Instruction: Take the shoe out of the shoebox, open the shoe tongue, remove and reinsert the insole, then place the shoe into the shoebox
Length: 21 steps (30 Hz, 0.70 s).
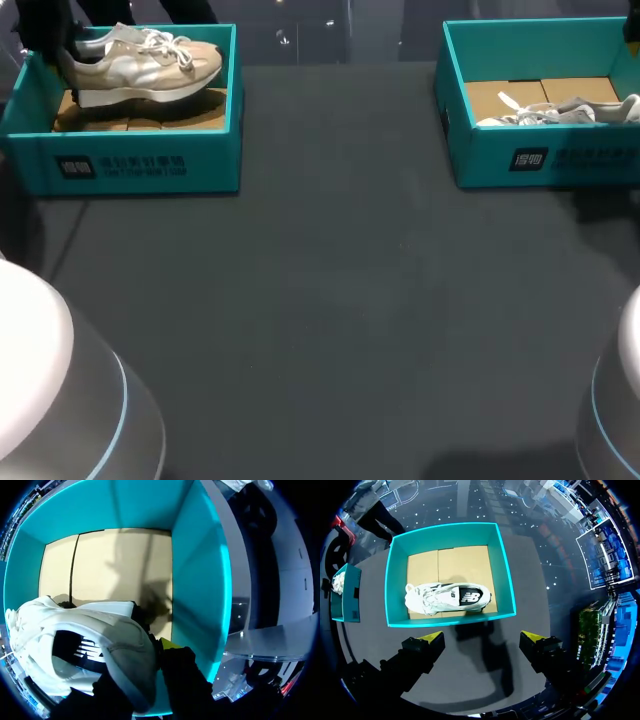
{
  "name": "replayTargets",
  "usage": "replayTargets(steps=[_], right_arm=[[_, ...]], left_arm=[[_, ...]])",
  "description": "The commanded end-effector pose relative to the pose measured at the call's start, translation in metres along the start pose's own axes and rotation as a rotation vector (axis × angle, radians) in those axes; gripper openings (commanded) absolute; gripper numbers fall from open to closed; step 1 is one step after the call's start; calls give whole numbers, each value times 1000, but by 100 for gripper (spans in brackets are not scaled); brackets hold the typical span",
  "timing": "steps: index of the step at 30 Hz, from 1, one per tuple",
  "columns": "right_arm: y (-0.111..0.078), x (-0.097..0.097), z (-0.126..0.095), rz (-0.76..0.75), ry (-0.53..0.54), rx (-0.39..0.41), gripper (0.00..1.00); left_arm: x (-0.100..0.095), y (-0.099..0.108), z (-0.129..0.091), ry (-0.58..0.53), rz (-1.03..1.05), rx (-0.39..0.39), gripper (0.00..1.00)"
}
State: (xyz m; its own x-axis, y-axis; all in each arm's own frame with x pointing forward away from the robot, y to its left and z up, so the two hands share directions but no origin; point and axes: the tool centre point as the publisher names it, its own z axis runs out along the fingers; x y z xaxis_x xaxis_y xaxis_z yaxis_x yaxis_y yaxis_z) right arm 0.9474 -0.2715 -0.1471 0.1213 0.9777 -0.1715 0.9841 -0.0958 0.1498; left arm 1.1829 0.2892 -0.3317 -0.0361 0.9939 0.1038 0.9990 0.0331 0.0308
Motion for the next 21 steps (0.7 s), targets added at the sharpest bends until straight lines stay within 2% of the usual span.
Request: replayTargets(steps=[1, 9, 21], right_arm=[[-1, 0, 0, 1, -1, -1, 100], [-1, 0, 0, 1, -1, -1, 100], [-1, 0, 0, 1, -1, -1, 100]], left_arm=[[4, -6, -25, 0, -4, -6, 0], [11, -7, -62, -17, -10, -20, 0], [12, -13, -104, 0, -4, -48, 0]])
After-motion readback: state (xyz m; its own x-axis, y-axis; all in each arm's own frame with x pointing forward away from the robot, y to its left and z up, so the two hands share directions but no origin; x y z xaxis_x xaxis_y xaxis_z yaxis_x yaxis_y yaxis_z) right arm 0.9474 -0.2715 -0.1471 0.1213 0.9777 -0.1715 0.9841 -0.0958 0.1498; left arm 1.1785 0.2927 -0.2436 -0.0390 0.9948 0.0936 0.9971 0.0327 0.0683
